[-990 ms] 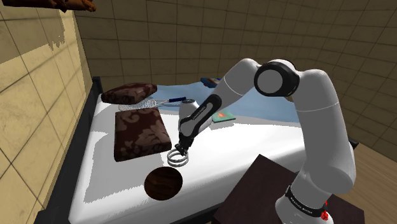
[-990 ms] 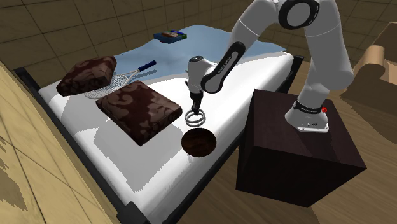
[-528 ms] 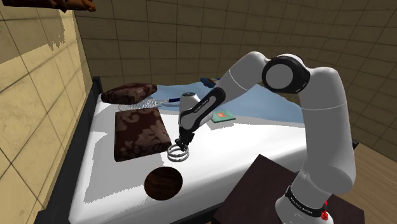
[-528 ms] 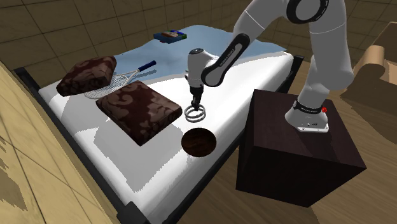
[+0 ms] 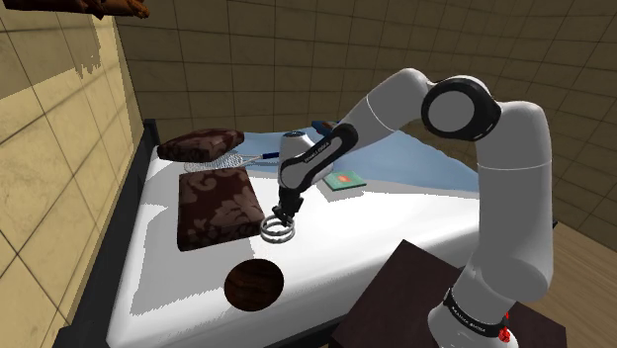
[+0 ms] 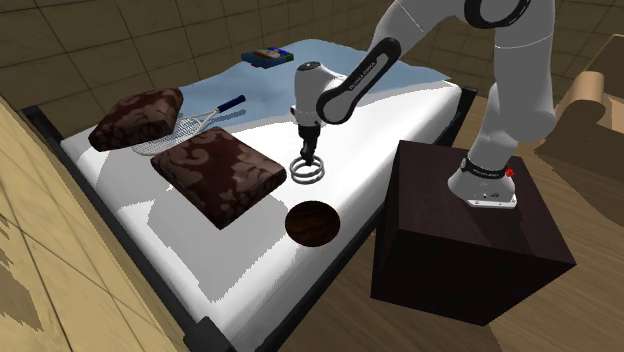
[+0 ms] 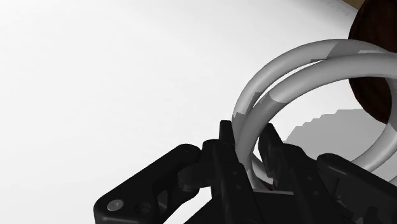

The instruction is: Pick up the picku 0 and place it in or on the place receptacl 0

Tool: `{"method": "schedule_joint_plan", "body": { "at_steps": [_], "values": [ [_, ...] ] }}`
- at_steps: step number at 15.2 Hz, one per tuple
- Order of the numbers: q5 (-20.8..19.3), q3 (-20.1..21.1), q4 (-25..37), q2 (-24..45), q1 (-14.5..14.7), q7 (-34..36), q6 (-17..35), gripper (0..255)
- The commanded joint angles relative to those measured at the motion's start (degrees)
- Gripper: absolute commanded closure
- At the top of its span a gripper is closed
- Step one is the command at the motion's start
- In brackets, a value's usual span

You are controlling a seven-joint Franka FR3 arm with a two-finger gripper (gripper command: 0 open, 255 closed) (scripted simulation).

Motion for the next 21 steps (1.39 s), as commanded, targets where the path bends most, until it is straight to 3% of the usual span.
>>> {"method": "schedule_joint_plan", "body": {
  "at_steps": [1,12,21],
  "values": [
    [-0.08,0.32,-0.61,-0.76,0.94,1.33,-0.10,255],
    [-1.61,3.67,-5.19,-3.19,11.64,16.44,2.63,255],
    [-2.65,3.12,-4.99,1.92,12.58,17.46,7.52,255]
  ]
}}
